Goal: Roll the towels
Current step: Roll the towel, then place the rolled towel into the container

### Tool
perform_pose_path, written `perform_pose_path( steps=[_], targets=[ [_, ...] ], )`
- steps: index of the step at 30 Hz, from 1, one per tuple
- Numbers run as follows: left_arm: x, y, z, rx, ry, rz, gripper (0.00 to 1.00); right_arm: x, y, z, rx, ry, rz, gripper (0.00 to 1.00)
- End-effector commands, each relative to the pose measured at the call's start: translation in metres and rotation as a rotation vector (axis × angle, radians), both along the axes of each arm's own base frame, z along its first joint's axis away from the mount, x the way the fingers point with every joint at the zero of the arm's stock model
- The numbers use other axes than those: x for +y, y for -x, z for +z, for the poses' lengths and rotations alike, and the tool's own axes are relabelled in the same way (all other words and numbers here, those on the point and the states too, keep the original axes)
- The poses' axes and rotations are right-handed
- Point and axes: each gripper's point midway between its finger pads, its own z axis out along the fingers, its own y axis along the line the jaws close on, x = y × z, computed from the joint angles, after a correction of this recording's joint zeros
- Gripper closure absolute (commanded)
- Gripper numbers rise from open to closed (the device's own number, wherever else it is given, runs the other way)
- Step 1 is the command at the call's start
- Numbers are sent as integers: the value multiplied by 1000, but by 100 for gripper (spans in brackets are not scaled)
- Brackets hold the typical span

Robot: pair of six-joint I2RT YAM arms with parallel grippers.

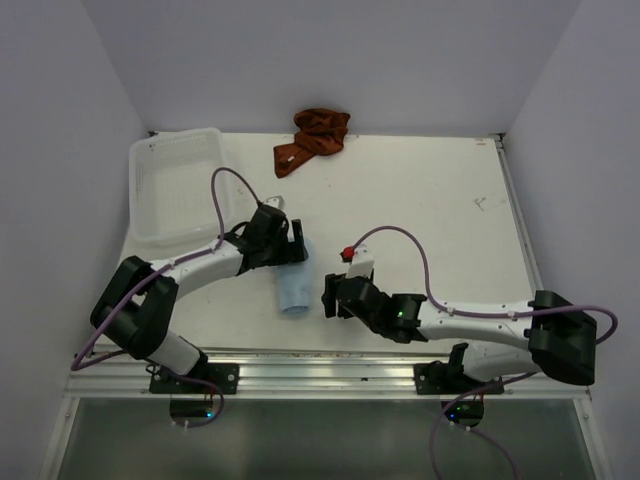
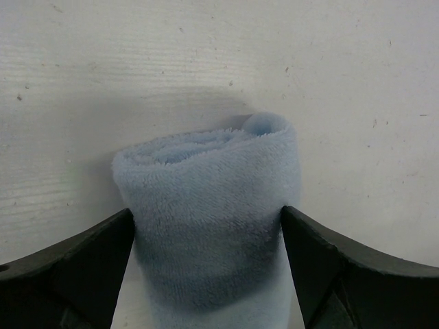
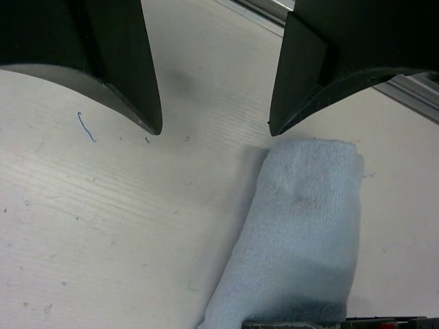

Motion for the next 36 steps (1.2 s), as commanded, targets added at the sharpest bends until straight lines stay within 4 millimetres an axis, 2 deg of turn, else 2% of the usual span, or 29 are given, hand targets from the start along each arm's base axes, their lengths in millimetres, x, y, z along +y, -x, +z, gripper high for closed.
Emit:
perform_pose_path(
  steps=[1, 6, 10, 19, 22, 28, 36],
  targets=[
    [-9, -11, 13, -39, -6, -18, 8, -11, -8, 8, -22, -39, -61, 32],
    [-20, -9, 17, -53, 18, -58, 1, -19, -8, 2, -10, -39, -71, 32],
    [-27, -7, 16, -63, 33, -98, 0, -23, -7, -2, -5, -30, -76, 31],
    [-27, -3, -1, -71, -109, -121, 0, -27, -8, -6, 3, -12, -81, 30],
    [-36, -1, -3, -76, -147, -139, 0, -30, -9, -7, 3, -10, -90, 30],
    [-39, 2, -12, -71, -213, -158, 1, -39, -11, -10, 7, -1, -108, 30],
    [-36, 19, -41, -17, -252, -178, 2, -49, -11, -15, 14, -2, -130, 29]
  ],
)
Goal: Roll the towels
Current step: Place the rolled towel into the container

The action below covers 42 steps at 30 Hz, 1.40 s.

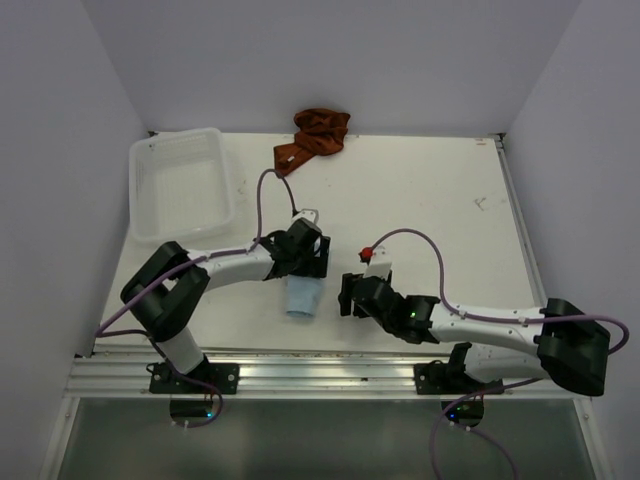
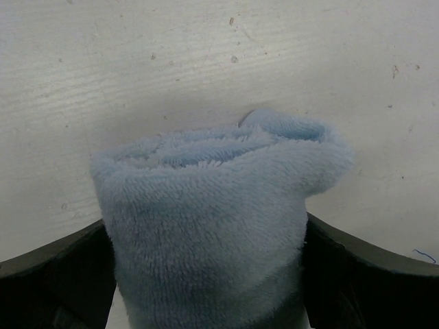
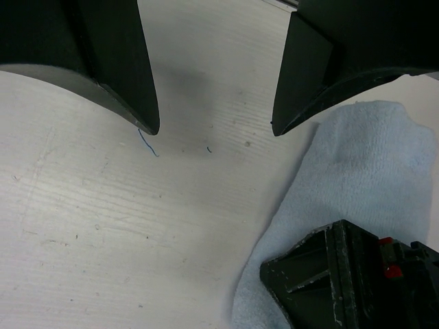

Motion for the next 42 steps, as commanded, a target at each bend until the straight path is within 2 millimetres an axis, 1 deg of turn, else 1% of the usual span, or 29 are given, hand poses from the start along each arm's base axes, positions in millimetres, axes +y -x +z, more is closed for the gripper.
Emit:
perform_pose_path(
  steps=[1, 5, 6, 8, 9, 10, 11, 14, 15, 18, 20, 21, 23, 24, 25, 26, 27, 29, 30, 36, 38, 39, 41, 42],
  targets=[
    [7, 6, -13, 16, -34, 0, 4, -7, -2, 2, -6, -13, -35, 29],
    [2, 10, -11, 15, 22, 0, 12, -10, -2, 1, -3, -16, -43, 30],
    [-2, 10, -8, 11, 50, -3, 17, -11, -2, -1, -2, -10, -46, 29],
    [-2, 14, -8, 15, 74, -1, 23, -12, -3, 1, -4, -13, -52, 29],
    [-6, 14, -6, 12, 96, -4, 30, -13, -3, 0, -3, -10, -52, 29],
    [-6, 15, -7, 13, 101, -8, 33, -14, -3, 1, -5, -11, -55, 29],
    [-7, 16, -7, 16, 113, -6, 42, -16, -3, 0, -3, -3, -59, 29],
    [-8, 18, -10, 31, 120, -8, 55, -18, -3, 1, -7, -6, -64, 29],
    [-10, 19, -10, 35, 129, -13, 62, -19, -4, 1, -9, -7, -67, 29],
    [-11, 18, -9, 46, 160, -13, 73, -22, -3, 1, -7, 1, -71, 30],
    [-11, 17, -4, 44, 185, -17, 78, -23, -4, 2, -9, -2, -75, 29],
    [-12, 16, -1, 43, 201, -19, 82, -23, -4, 2, -8, 0, -75, 29],
    [-7, 9, 8, 30, 226, -5, 86, -24, -5, 3, -9, 0, -77, 29],
    [-7, 8, 12, 30, 239, -12, 91, -24, -6, 4, -11, -1, -80, 29],
    [0, 0, 16, 19, 245, 11, 92, -24, -6, 4, -13, 1, -79, 29],
    [2, -2, 24, 14, 267, 8, 93, -24, -6, 5, -13, 0, -81, 29],
    [9, -9, 29, 5, 271, 24, 96, -23, -7, 6, -14, -3, -83, 30],
    [18, -18, 43, -23, 281, 41, 99, -24, -9, 7, -14, 2, -85, 29],
    [27, -27, 49, -39, 273, 59, 100, -23, -9, 7, -13, -1, -84, 29],
    [54, -57, 85, -106, 262, 114, 100, -21, -15, 12, -17, -1, -85, 29],
    [59, -64, 93, -121, 264, 125, 100, -21, -17, 15, -20, -1, -82, 29],
    [65, -70, 100, -130, 269, 135, 100, -20, -17, 15, -18, 0, -80, 29],
    [73, -76, 110, -143, 265, 143, 100, -19, -20, 18, -19, 0, -78, 29],
    [81, -86, 122, -170, 273, 161, 100, -19, -20, 19, -19, -1, -74, 29]
  ],
)
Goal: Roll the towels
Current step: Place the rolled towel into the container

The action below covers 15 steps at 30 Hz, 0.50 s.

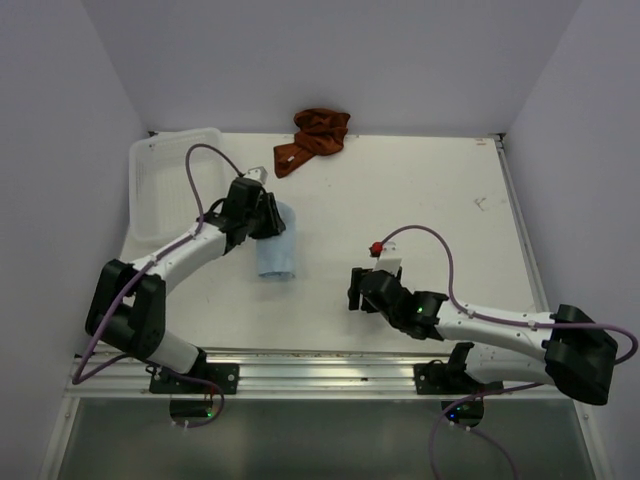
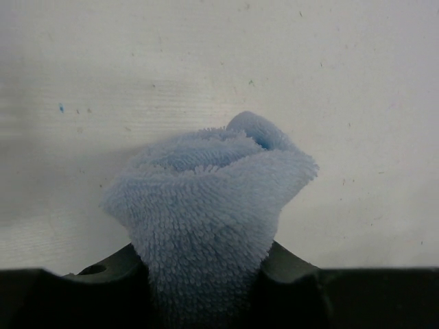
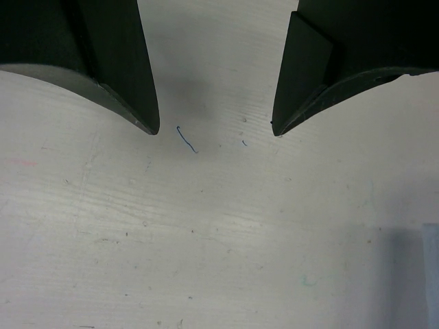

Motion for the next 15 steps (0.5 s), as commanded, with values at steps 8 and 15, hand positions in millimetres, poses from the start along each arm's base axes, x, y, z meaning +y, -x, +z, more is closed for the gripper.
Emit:
perform_pose_path(
  steps=[8, 15],
  targets=[
    [90, -75, 130, -223, -44, 150, 100, 13, -26, 32, -21, -40, 14, 29],
    [195, -114, 202, -328, -247, 368, 100, 17, -38, 30, 23, -46, 34, 29]
  ],
)
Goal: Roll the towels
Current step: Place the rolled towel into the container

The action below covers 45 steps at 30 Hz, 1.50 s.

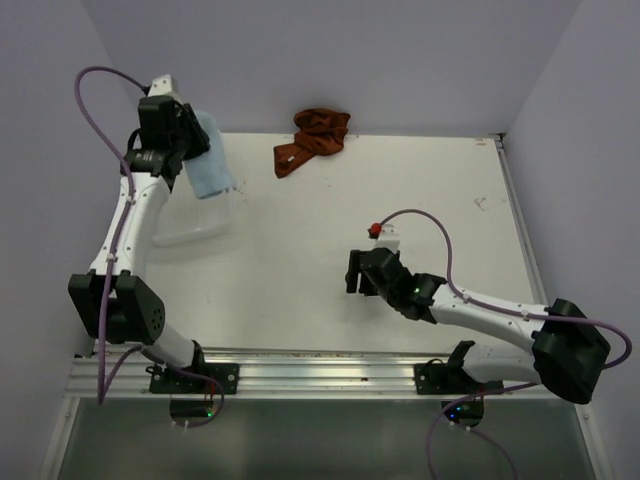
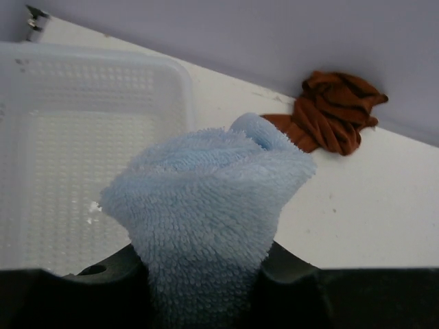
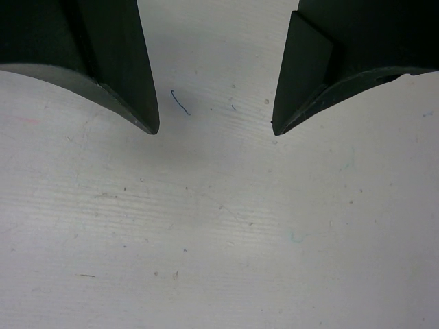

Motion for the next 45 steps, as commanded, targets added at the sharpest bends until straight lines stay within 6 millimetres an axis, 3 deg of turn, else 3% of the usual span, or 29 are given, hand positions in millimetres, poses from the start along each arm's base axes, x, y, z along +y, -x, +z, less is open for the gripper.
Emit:
perform_pose_path(
  steps=[1, 2, 3, 4, 6, 7, 9, 10, 15, 20, 24, 33, 38, 45],
  targets=[
    [48, -9, 10, 35, -181, 103, 100, 11, -8, 7, 16, -16, 42, 29],
    [52, -13, 9, 45, -206, 112, 100, 9, -11, 7, 19, -16, 37, 29],
    [70, -16, 15, 51, -238, 141, 100, 10, -12, 5, 32, -19, 44, 29],
    [74, -24, 0, 91, -255, 142, 100, 10, -13, 4, 38, -19, 43, 29],
    [88, -32, -4, 123, -298, 171, 100, 10, -17, -1, 59, -20, 44, 29],
    [93, -39, -22, 169, -319, 177, 100, 8, -20, -2, 64, -19, 39, 29],
    [103, -46, -31, 201, -361, 193, 100, 9, -23, -9, 84, -13, 38, 29],
    [106, -51, -49, 239, -374, 192, 100, 8, -25, -12, 98, -13, 38, 29],
    [134, -55, -83, 342, -480, 266, 100, 8, -33, -26, 135, -10, 36, 29],
    [157, -62, -86, 351, -534, 312, 100, 12, -39, -38, 175, -4, 51, 29],
    [153, -74, -103, 374, -529, 259, 100, 15, -43, -46, 193, -11, 49, 29],
    [129, -82, -179, 468, -422, 141, 100, 12, -51, -52, 209, -20, 34, 29],
    [124, -86, -195, 476, -398, 119, 100, 3, -54, -56, 217, -14, 18, 29],
    [99, -95, -212, 428, -278, 56, 97, 4, -56, -64, 241, -25, 16, 30]
  ],
)
